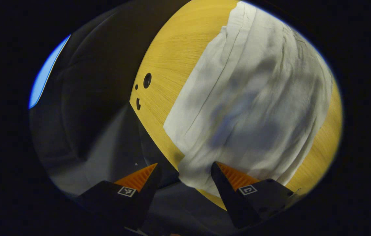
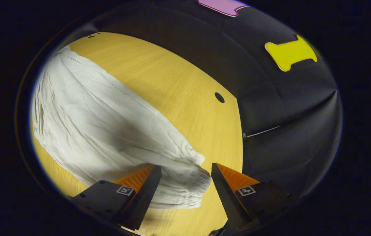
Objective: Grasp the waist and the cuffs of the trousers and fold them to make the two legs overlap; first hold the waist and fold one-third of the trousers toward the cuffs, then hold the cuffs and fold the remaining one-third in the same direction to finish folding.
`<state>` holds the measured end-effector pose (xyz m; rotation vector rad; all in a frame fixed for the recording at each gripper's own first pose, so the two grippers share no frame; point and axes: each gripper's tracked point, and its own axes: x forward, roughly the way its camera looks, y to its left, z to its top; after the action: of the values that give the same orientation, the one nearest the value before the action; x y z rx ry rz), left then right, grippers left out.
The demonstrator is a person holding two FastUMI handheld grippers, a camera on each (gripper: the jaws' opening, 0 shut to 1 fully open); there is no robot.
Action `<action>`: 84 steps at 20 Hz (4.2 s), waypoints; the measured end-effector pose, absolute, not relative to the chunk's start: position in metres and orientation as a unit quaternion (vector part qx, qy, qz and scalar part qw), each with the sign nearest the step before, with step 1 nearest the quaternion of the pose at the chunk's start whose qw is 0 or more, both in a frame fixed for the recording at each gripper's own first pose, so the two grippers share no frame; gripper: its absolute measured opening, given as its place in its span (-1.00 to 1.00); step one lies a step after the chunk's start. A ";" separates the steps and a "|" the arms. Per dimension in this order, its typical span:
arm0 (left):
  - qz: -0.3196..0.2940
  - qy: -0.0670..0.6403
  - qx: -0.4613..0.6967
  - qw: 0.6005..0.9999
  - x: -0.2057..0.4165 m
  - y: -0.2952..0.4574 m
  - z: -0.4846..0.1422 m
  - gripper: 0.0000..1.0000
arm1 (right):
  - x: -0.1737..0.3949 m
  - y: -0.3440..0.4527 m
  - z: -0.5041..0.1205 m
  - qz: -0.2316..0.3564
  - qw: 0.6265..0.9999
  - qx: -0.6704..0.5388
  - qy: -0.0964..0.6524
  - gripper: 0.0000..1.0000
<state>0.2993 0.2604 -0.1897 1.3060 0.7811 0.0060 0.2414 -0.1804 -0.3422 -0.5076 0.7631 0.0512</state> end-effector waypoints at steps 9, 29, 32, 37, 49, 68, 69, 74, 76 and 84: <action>0.032 0.367 0.585 0.722 0.249 0.295 -0.180 0.96 | 0.185 -0.211 -0.316 -0.056 0.920 -0.153 0.357 0.96; 0.010 0.154 -0.380 0.912 0.152 0.121 -0.174 0.84 | 0.192 -0.174 -0.371 -0.212 0.812 0.426 0.337 0.97; 0.019 0.158 -0.392 0.906 0.129 0.123 -0.177 0.92 | 0.200 -0.181 -0.369 -0.232 0.802 0.443 0.325 0.93; 0.023 0.165 -0.396 0.903 0.117 0.123 -0.184 0.92 | 0.193 -0.180 -0.377 -0.249 0.773 0.482 0.328 -0.29; 0.053 0.175 -0.480 0.858 0.161 0.138 -0.215 0.93 | 0.198 -0.180 -0.367 -0.231 0.776 0.526 0.261 -0.70; 0.058 0.188 -0.580 0.790 0.278 0.157 -0.226 -0.14 | 0.199 -0.181 -0.364 -0.212 0.786 0.528 0.242 -0.70; 0.061 0.187 -0.587 0.786 0.274 0.160 -0.225 -0.44 | 0.199 -0.181 -0.363 -0.213 0.786 0.528 0.241 -0.70; 0.068 0.193 -0.579 0.789 0.247 0.158 -0.235 -0.82 | 0.200 -0.185 -0.358 -0.197 0.804 0.515 0.221 -0.70; 0.065 0.193 -0.571 0.796 0.236 0.155 -0.236 -0.86 | 0.199 -0.189 -0.354 -0.187 0.822 0.494 0.214 -0.70; 0.065 0.195 -0.552 0.808 0.182 0.133 -0.245 -0.88 | 0.220 -0.167 -0.277 -0.107 0.884 0.426 0.163 -0.70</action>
<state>0.1822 0.1327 -0.2453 -1.1812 0.4160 0.1382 0.2196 -0.1672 -0.2767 0.8868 0.3384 -0.2229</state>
